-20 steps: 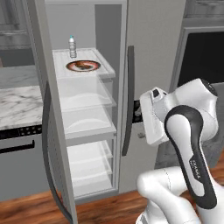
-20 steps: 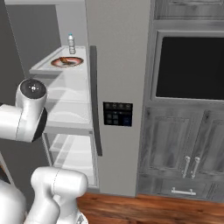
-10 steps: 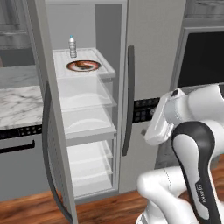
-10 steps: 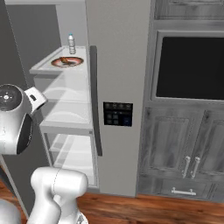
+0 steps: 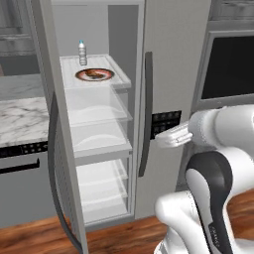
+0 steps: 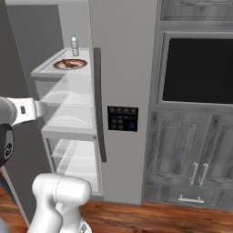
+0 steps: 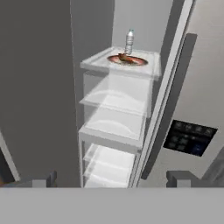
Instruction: Retrieve the chicken drumstick from the fridge and place it on the saucepan with marinade on the stove.
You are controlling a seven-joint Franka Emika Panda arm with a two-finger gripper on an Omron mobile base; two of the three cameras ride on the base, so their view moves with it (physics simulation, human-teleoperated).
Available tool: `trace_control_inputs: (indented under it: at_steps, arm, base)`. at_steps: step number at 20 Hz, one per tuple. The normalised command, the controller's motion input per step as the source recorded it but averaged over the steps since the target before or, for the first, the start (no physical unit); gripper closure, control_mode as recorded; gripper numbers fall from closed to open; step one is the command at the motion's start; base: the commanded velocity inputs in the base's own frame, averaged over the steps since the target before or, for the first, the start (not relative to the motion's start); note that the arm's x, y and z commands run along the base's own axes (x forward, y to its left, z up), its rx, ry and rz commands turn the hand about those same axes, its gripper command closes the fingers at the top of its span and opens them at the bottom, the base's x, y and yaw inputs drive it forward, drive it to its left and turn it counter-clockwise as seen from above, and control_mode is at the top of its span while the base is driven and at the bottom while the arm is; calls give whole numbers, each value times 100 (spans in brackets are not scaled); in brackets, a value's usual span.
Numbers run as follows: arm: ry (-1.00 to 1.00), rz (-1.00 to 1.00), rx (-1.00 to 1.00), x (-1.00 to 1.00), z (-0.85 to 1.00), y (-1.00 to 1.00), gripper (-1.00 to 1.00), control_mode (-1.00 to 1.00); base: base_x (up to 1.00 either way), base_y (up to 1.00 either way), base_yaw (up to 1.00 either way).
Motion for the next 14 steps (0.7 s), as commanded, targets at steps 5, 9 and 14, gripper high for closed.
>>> trace_control_inputs:
  at_steps: [5,9,14]
  arm:
    - [22,-22,36,1,36,-6,-100,-100]
    - [4,-6,36,0,12,-33,-100,-100]
    - [0,4,24,0,5,-20,-100,-100]
  base:
    - [0,0,0]
    - [0,0,0]
    - [0,0,0]
